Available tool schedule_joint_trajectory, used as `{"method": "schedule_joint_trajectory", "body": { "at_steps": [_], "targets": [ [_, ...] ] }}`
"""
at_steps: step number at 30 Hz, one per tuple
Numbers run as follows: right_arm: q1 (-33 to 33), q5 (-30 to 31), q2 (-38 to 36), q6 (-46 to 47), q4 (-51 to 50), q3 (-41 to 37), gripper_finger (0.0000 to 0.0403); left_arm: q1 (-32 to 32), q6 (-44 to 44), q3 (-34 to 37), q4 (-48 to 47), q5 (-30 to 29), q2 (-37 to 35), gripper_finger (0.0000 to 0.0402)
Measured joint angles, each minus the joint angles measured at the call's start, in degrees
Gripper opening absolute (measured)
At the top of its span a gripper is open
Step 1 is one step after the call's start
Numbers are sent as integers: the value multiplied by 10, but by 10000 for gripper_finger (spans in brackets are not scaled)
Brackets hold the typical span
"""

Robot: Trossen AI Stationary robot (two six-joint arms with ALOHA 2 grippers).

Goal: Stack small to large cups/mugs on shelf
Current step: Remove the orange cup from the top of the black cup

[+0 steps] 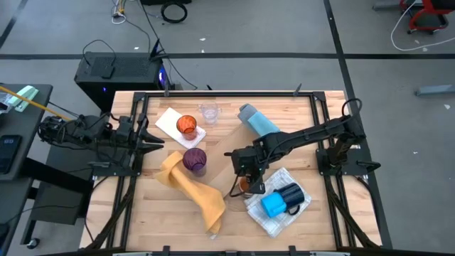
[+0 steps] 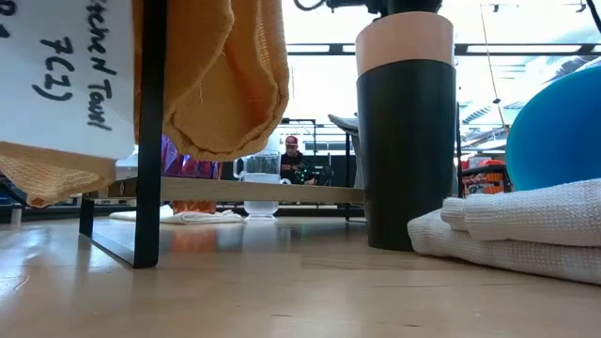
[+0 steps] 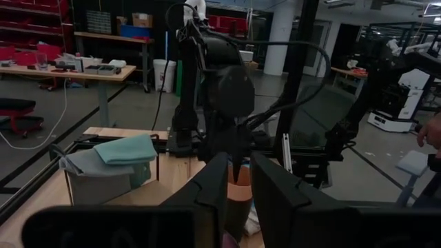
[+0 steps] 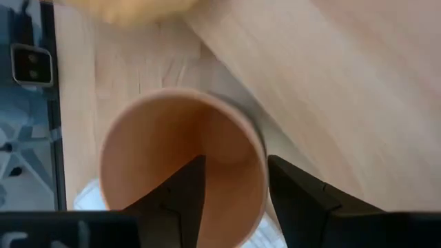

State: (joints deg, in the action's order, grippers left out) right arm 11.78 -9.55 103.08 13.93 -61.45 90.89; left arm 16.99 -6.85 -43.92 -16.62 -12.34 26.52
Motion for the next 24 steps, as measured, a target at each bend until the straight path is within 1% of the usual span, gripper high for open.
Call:
{"method": "schedule_joint_trajectory", "body": {
  "at_steps": [3,6,8,11,12,18,24],
  "targets": [
    [0,-1,2,13,5,-6,156,0,0,0,-1,0,0,67],
    [0,-1,2,15,8,-6,135,0,0,0,-5,0,0,71],
    [0,-6,1,16,7,-6,105,0,0,0,-5,0,0,74],
    [0,-11,0,15,7,-6,32,0,0,0,-9,0,0,75],
    [-1,-14,0,15,4,-6,18,0,0,0,-9,0,0,74],
    [0,-23,-1,24,5,-5,7,0,1,0,-11,0,0,67],
    [0,-14,-1,26,3,10,5,0,1,0,-11,0,0,74]
  ]
}}
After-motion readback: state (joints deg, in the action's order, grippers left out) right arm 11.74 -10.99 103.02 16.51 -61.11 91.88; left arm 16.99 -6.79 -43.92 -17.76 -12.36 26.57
